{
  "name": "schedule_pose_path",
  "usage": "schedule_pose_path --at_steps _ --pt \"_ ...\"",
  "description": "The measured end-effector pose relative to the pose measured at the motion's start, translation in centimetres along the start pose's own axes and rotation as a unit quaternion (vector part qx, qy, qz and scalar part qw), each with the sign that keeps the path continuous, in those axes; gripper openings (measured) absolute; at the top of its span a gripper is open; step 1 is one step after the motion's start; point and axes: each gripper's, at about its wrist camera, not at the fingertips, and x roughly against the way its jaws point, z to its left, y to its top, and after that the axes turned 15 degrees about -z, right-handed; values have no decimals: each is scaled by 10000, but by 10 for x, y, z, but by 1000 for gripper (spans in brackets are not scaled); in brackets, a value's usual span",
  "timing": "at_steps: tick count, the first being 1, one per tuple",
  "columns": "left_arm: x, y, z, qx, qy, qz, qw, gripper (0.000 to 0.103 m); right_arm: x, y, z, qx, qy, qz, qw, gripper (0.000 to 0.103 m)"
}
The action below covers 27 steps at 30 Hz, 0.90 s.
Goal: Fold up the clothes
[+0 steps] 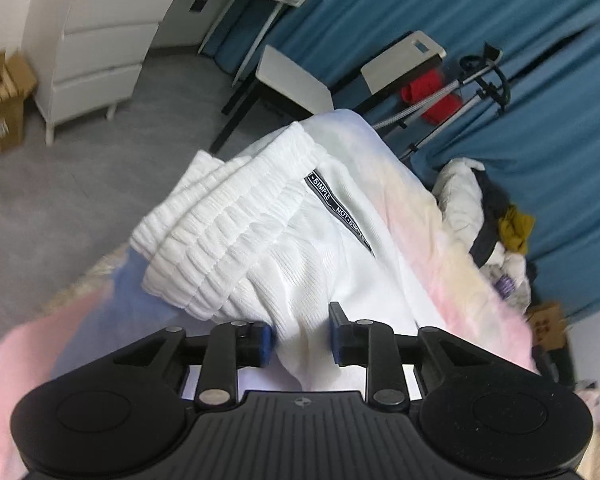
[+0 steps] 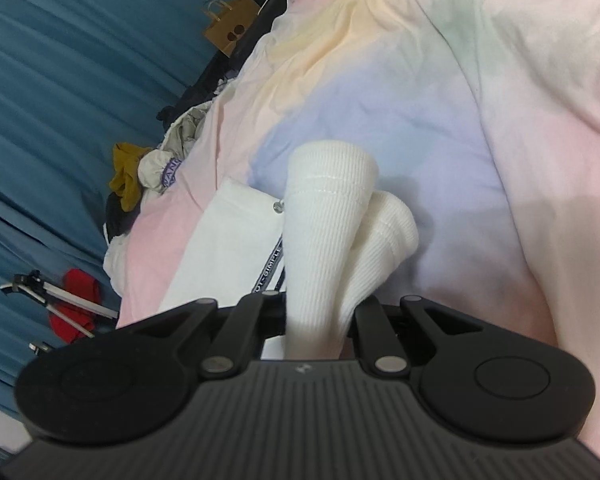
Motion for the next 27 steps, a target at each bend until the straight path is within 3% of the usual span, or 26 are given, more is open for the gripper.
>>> schedule_pose_path --at_steps 3,7,13,16,21,27 --pt "17 -4 -12 -426 160 -15 9990 41 -1 0 -2 7 -12 16 10000 10" --pt "57 -10 -35 -1141 397 -550 9912 58 -1 2 -2 -21 27 -2 10000 10" --pt "90 -26 -98 -1740 -20 -1019 9795 61 -1 2 1 108 77 -23 9999 10" --pt "81 -53 -142 -2059 -371 -1010 9726 61 1 3 1 154 129 -42 9998 10" --pt "37 -120 -205 -2369 -890 -644 9653 61 2 5 -1 138 164 -59 9998 10" --pt "-15 -200 -256 -3005 -1149 -489 9456 61 4 6 -1 230 173 -123 9995 10"
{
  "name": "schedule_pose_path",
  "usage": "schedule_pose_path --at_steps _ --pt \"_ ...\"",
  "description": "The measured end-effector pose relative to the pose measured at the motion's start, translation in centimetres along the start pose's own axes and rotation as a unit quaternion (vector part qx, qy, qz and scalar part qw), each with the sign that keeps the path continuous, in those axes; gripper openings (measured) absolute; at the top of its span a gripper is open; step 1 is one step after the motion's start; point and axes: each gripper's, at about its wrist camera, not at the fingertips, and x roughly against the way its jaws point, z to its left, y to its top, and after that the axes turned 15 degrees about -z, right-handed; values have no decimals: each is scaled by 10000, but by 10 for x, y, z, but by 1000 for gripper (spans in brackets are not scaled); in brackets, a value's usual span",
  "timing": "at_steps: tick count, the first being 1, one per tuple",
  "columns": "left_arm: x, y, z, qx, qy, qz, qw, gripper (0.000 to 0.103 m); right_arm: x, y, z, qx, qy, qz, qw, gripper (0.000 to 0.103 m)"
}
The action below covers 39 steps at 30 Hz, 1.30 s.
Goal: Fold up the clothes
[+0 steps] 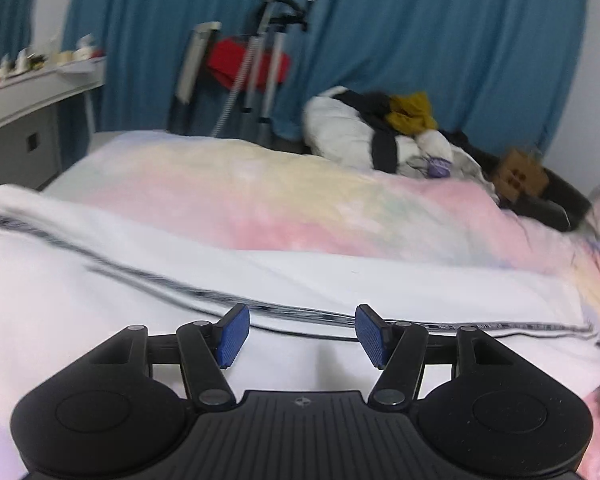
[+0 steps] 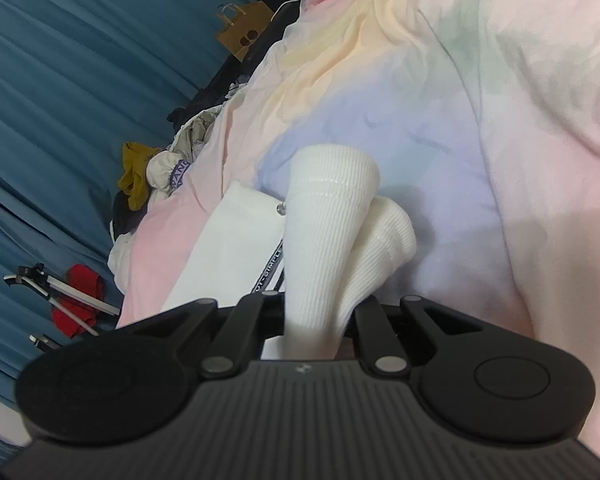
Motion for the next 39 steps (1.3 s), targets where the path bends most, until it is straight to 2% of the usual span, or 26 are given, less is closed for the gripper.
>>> schedule_pose_path --at_steps 2,7,12,25,39 --pt "-9 -15 -17 -200 -95 -48 9997 61 0 0 1 89 2 -35 10000 10" --pt "-37 -45 -30 -390 -240 272 9986 60 -3 -2 5 239 -30 -124 9996 10" --pt "-47 -57 -18 -140 -206 486 9985 60 -4 -2 9 396 -65 -198 9990 10" --pt "-59 -70 -17 -520 -198 638 9964 61 0 -4 31 1039 -152 -370 9938 10" --pt "-59 -69 -15 -658 -220 636 9956 61 18 4 58 1295 232 -676 9890 10"
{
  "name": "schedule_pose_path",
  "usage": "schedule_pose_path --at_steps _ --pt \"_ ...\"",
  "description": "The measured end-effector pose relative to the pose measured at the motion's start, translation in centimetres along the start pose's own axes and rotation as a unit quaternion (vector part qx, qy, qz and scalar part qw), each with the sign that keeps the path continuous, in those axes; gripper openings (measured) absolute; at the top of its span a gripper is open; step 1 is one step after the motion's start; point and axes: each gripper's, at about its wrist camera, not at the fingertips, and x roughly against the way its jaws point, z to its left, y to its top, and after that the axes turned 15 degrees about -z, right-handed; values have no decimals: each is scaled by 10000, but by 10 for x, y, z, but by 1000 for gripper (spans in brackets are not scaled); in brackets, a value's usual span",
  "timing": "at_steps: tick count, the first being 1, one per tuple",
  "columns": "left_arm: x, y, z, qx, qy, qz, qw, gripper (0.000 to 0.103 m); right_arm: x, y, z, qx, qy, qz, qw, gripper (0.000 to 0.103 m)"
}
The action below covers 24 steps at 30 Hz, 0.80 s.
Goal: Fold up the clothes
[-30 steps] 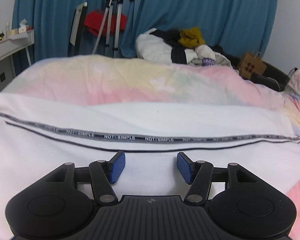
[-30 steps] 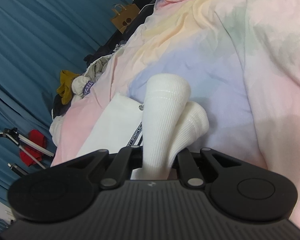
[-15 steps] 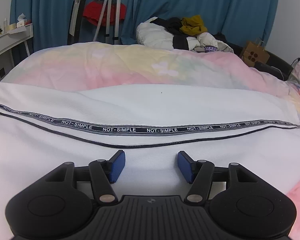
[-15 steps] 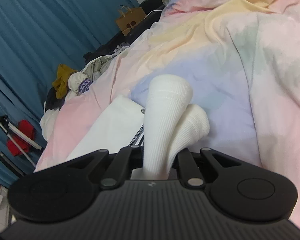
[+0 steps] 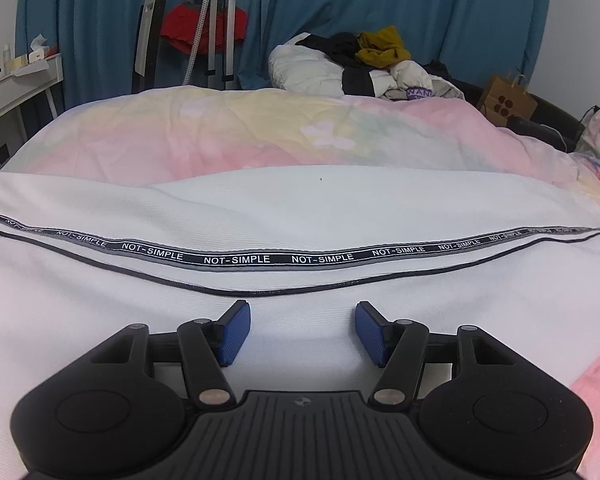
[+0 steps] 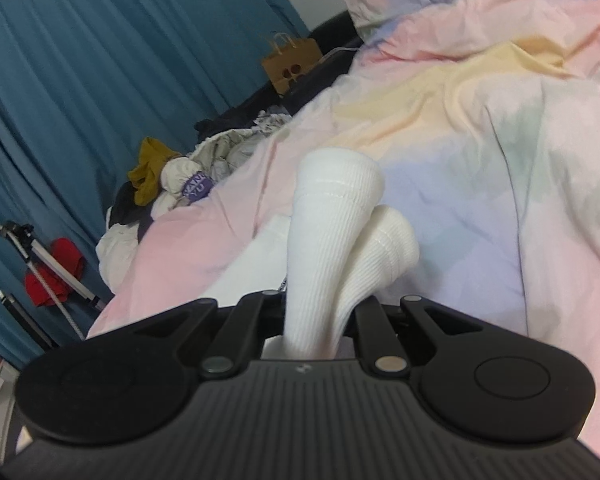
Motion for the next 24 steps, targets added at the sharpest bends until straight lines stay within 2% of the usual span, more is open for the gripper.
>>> schedule_pose_path --at_steps 5,8,14,16,19,21,24 --pt "0 1 1 -8 -9 8 10000 61 11 13 22 133 318 -249 9991 10" --pt "-1 1 2 -34 -28 5 10000 61 23 19 42 423 589 -436 9964 10" --pt "-1 4 6 150 -99 40 9998 60 53 24 104 1268 1305 -805 9800 10" --pt "0 6 10 267 -145 41 9995 60 69 22 131 1635 1663 -954 9677 10" --pt "2 10 15 540 -256 7 9982 60 97 11 173 2200 2260 -1133 9422 10" --pt "5 17 22 835 -346 -54 9959 59 119 -2 198 2561 2689 -1199 9207 11" --pt "19 30 35 1279 -530 -404 9895 59 153 -32 227 3123 3260 -1223 8839 11"
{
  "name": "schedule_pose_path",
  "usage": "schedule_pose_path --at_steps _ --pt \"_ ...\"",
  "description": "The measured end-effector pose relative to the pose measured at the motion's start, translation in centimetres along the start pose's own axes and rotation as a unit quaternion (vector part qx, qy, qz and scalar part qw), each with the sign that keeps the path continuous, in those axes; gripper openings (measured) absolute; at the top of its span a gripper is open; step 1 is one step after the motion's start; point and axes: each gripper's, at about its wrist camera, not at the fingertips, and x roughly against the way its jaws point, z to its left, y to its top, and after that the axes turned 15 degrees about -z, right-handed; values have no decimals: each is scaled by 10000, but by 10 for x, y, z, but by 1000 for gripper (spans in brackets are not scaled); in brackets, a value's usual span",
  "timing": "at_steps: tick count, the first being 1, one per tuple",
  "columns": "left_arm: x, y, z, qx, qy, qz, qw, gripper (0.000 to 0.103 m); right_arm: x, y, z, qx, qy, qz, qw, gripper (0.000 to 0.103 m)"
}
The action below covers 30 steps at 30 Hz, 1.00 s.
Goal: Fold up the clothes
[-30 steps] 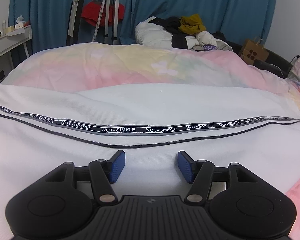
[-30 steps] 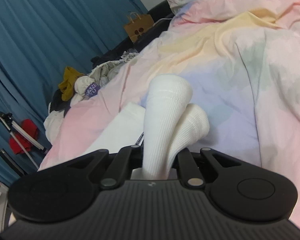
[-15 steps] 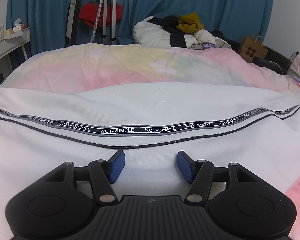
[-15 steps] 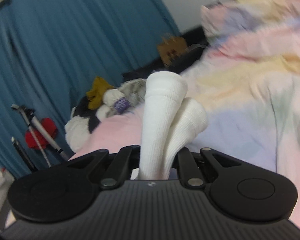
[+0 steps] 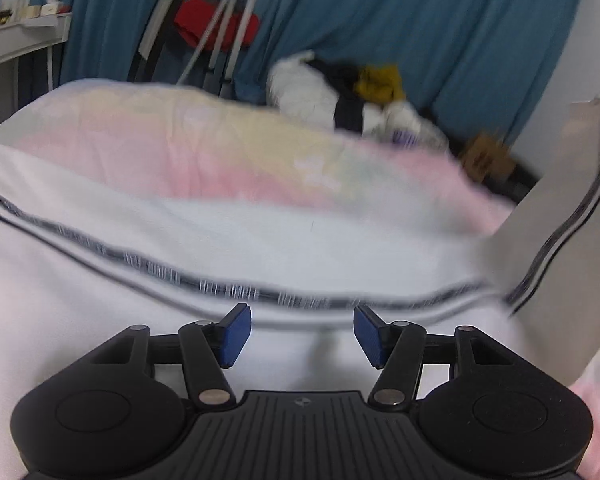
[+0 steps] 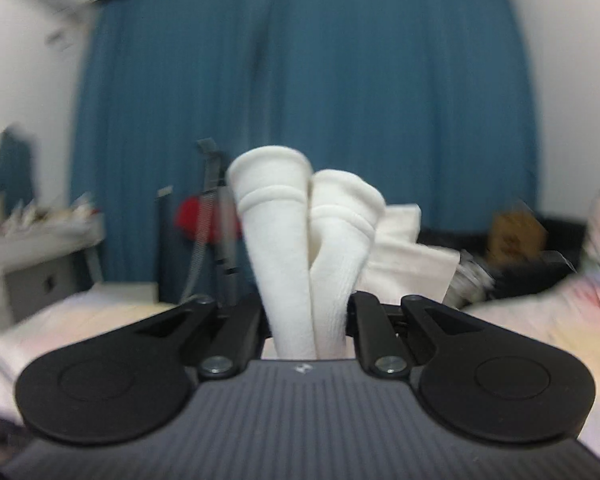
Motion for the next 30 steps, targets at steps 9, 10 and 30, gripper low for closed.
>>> schedule_pose_path --at_steps 9,10,30 --pt "23 29 56 1893 -877 -422 9771 74 31 -66 111 1026 1687 915 9760 11" --pt "20 27 61 2038 -925 -308 9742 74 32 -80 120 1092 1794 1183 9705 11" --pt "-64 6 56 2083 -1209 961 9658 63 57 -125 177 2594 1957 1145 9388 12"
